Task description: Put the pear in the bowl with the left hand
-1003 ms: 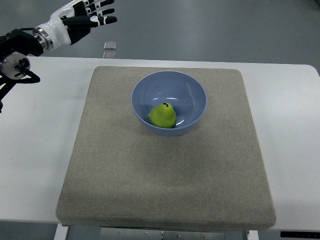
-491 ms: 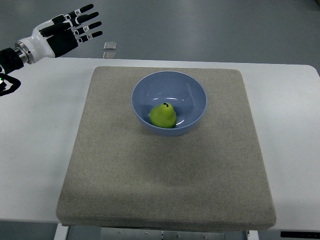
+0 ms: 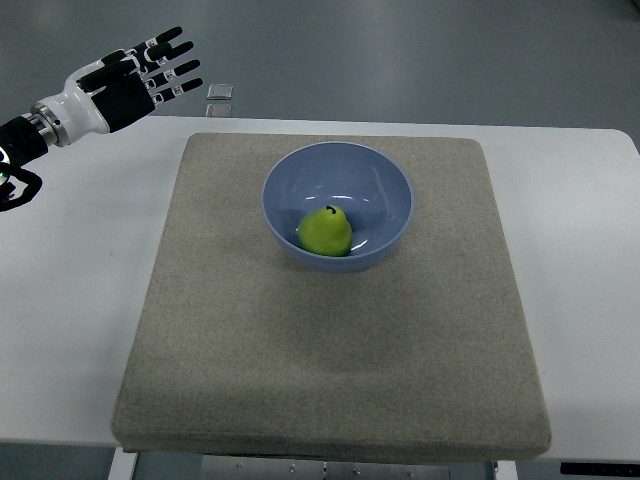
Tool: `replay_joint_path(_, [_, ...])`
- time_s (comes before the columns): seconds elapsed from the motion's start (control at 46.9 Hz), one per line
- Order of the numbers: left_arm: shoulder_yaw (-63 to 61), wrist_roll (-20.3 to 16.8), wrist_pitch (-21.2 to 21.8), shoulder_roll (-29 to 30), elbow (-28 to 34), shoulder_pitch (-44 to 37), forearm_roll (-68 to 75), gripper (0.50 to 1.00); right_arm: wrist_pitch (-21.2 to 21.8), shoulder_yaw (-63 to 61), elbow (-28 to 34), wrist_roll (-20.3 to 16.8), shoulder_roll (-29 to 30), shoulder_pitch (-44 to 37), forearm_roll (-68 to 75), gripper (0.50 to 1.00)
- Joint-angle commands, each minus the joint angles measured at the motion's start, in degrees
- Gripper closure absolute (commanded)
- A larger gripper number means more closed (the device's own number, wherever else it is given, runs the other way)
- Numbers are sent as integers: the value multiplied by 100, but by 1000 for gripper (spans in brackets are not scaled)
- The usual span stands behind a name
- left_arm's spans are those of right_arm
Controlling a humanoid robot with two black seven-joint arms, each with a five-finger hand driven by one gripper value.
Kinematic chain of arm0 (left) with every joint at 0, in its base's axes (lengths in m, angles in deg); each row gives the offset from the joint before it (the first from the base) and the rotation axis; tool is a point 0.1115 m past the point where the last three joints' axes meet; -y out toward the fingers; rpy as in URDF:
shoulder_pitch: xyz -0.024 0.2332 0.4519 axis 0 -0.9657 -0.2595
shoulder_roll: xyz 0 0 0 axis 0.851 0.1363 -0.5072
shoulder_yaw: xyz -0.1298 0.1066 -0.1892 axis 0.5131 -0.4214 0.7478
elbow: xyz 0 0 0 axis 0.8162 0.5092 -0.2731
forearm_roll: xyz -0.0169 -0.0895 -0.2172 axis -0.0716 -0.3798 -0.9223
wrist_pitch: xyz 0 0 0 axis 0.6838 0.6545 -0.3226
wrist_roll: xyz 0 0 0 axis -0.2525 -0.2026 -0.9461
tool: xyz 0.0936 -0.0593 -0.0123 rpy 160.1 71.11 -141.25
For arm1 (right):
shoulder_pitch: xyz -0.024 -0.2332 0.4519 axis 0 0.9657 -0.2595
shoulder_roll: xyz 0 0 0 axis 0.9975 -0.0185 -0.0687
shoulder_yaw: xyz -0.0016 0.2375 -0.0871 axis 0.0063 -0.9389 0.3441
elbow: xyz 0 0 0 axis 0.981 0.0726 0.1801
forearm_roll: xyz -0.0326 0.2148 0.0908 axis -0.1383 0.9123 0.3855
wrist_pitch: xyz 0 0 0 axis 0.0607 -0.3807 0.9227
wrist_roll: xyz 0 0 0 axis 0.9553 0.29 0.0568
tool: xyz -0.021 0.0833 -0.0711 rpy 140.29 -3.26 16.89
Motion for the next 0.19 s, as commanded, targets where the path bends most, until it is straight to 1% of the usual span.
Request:
replay_joint_path(0.0, [5, -1, 1, 52, 6, -12, 0, 506, 8, 0, 0, -3, 0, 19, -1, 574])
replay_joint_path(0.171, [-3, -1, 1, 158, 6, -12, 0, 506, 8, 0, 44, 6, 0, 63, 8, 574])
